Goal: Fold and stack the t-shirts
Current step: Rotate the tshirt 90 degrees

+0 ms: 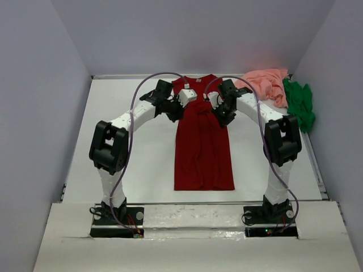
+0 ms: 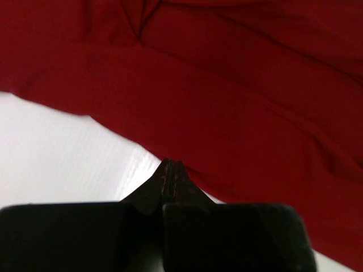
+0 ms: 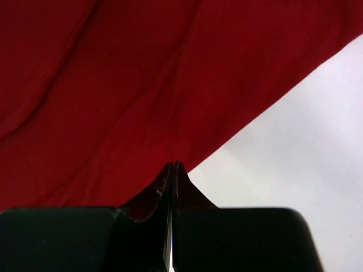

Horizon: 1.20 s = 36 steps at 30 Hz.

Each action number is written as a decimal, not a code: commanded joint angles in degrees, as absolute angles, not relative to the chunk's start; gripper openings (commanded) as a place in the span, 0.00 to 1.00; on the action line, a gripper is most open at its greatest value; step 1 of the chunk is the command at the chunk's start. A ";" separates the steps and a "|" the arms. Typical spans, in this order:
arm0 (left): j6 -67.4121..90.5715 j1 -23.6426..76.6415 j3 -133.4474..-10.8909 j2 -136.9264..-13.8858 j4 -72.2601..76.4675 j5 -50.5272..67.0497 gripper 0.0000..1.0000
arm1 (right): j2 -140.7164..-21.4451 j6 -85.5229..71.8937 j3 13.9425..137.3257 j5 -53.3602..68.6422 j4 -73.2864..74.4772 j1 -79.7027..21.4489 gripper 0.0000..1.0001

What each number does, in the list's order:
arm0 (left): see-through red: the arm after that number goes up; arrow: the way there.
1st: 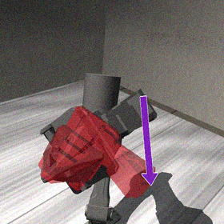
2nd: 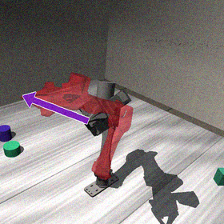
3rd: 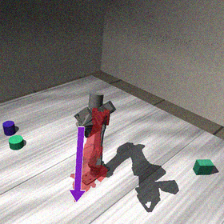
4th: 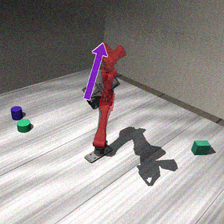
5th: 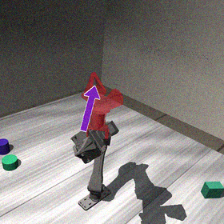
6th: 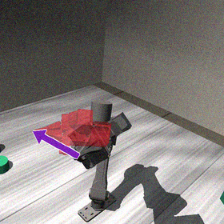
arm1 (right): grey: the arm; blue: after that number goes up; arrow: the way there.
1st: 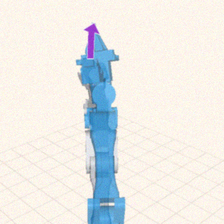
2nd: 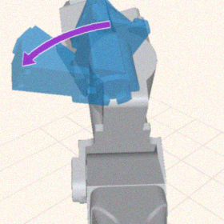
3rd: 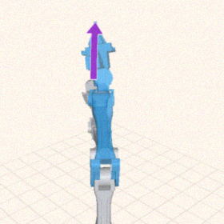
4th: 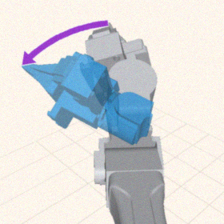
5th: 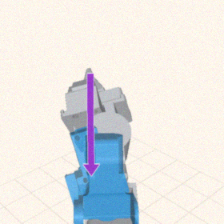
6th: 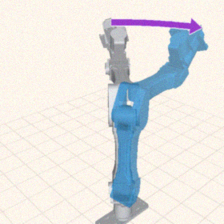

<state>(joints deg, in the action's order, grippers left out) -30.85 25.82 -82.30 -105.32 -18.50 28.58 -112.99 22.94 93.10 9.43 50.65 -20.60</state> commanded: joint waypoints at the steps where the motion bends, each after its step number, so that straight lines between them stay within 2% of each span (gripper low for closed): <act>1: -28.04 26.54 -91.22 -110.03 -15.30 28.39 0.00 | -116.36 23.03 98.87 6.16 48.17 -20.21 0.00; 6: -24.35 26.54 -98.33 -116.97 -9.41 27.16 0.00 | -123.38 21.89 109.31 4.75 45.88 -19.69 0.00; 12: -20.04 26.63 -107.56 -124.97 -13.44 29.35 0.00 | -130.85 19.95 116.62 3.96 45.79 -19.16 0.00; 19: -17.32 26.54 -111.97 -128.50 -17.66 29.27 0.00 | -131.92 19.34 115.23 2.55 46.05 -18.64 0.00; 28: -11.17 26.28 -111.44 -130.69 -17.22 19.17 0.00 | -131.22 17.67 111.45 0.62 44.91 -18.63 0.00; 36: -7.65 24.17 -115.56 -137.54 -19.24 19.16 0.00 | -131.31 16.35 109.16 0.70 44.82 -18.11 0.00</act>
